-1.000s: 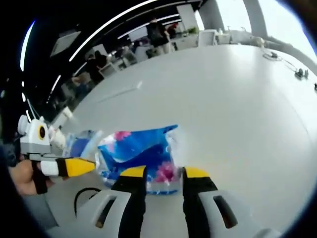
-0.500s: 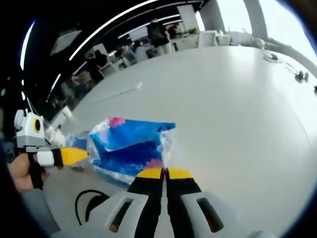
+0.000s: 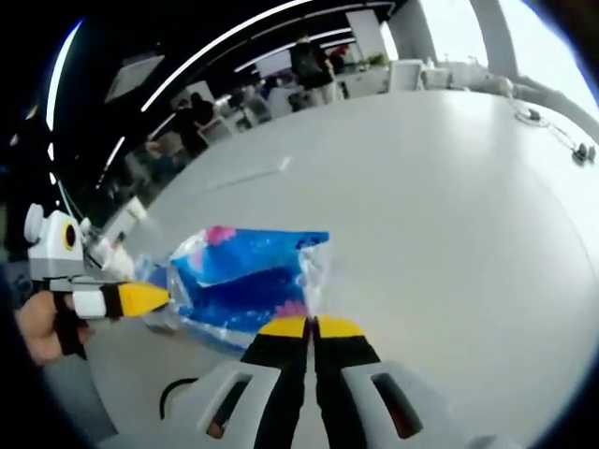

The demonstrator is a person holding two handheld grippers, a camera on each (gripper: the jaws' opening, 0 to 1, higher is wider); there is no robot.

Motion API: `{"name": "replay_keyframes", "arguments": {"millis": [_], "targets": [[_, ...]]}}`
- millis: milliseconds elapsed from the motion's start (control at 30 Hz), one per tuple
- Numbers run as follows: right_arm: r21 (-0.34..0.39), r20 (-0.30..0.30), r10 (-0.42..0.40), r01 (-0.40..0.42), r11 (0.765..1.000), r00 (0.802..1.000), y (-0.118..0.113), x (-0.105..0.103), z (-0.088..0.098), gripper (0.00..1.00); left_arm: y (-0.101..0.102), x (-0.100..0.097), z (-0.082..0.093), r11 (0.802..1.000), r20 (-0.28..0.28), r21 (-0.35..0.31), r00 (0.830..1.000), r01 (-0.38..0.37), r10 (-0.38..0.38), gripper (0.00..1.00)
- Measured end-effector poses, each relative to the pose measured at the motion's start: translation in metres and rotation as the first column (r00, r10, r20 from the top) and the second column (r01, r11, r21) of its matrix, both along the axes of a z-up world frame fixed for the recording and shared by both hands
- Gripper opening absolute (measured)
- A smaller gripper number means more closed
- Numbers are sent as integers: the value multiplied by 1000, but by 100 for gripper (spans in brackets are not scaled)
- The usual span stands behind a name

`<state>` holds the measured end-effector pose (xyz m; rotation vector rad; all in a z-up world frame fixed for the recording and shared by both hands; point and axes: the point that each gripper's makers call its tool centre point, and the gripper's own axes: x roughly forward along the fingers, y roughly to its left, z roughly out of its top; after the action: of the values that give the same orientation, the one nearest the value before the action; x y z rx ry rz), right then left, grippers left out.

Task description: Arrange the tabletop items into an orderly group along one side of the table until the central work area is clear of visible clutter.

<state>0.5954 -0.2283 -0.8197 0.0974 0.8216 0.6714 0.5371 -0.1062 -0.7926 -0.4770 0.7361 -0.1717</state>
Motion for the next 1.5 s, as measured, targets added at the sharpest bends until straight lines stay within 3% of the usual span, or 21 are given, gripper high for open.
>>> {"name": "replay_keyframes", "arguments": {"millis": [167, 567, 1233, 1500], "targets": [[-9, -21, 8, -8, 1000, 1000, 3, -1, -4, 0, 4, -2, -6, 1000, -40, 1, 999, -21, 21, 0], [-22, -50, 21, -22, 1000, 999, 4, -8, -14, 0, 6, -4, -15, 999, -61, 10, 998, -34, 35, 0], [-10, -60, 22, -23, 1000, 998, 3, -11, -17, 0, 6, -6, -17, 999, -61, 6, 997, -44, 44, 0], [-12, -68, 25, -26, 1000, 997, 5, -10, -21, 5, 5, -7, -15, 998, -52, -31, 997, -63, 61, 1]]}}
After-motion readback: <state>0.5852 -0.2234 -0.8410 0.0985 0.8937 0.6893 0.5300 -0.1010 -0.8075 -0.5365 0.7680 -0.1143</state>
